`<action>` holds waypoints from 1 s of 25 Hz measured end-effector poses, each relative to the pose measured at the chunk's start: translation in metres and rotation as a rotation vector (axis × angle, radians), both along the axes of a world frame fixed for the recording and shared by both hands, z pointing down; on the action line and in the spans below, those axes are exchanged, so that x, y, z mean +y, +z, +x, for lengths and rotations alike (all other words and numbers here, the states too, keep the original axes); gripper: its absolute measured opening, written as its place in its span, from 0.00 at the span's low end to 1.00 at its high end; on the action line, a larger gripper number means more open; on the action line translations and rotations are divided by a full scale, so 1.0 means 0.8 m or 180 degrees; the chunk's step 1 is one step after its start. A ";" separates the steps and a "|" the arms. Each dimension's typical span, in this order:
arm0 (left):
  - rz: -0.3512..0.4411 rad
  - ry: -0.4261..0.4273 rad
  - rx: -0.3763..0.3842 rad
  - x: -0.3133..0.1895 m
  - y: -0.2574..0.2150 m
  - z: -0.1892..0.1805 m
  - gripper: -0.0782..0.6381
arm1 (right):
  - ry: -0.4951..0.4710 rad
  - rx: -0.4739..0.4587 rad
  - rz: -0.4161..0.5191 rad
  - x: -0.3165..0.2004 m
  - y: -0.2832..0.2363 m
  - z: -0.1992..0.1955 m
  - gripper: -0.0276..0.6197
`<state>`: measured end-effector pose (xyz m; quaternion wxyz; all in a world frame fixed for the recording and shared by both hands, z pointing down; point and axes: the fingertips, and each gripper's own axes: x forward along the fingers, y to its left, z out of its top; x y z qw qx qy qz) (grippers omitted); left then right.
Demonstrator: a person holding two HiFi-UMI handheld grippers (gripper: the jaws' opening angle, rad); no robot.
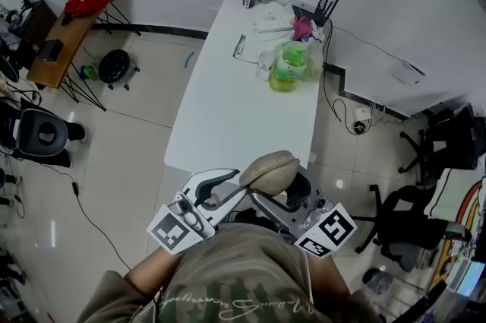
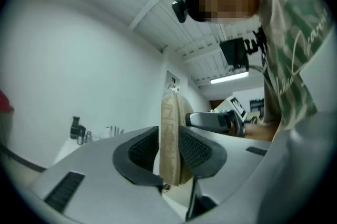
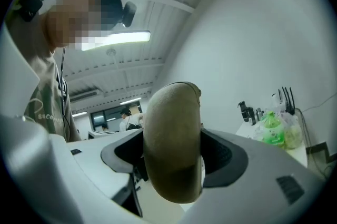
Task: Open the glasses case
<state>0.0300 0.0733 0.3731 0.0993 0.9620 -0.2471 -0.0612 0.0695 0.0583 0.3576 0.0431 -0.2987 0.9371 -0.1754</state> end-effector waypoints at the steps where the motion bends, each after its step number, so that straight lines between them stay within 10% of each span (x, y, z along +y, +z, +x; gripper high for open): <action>1: -0.0182 0.0104 0.0316 -0.002 -0.006 -0.001 0.27 | -0.0052 -0.0124 -0.0078 0.001 0.000 0.000 0.54; 3: -0.0283 0.0156 0.0567 -0.009 -0.012 -0.003 0.27 | -0.0130 -0.0251 -0.0172 0.004 0.003 -0.003 0.54; 7: -0.0159 -0.0044 -0.0076 -0.012 0.012 -0.002 0.25 | -0.0088 0.0000 -0.0077 0.007 0.019 -0.007 0.54; 13: -0.0295 -0.0188 -0.0398 -0.023 0.028 0.007 0.25 | -0.0193 0.0051 -0.0177 0.011 0.028 -0.019 0.54; 18: -0.0431 -0.0093 -0.0169 -0.032 0.023 0.007 0.23 | -0.0316 -0.0402 -0.0386 0.008 0.033 -0.022 0.54; 22: -0.0411 -0.0364 -0.0046 -0.034 0.026 -0.013 0.23 | -0.0365 0.0046 0.0016 0.013 0.029 -0.042 0.57; 25: -0.0900 -0.0583 0.0228 -0.047 0.047 -0.028 0.23 | 0.0071 0.0343 0.0409 0.003 0.020 -0.041 0.58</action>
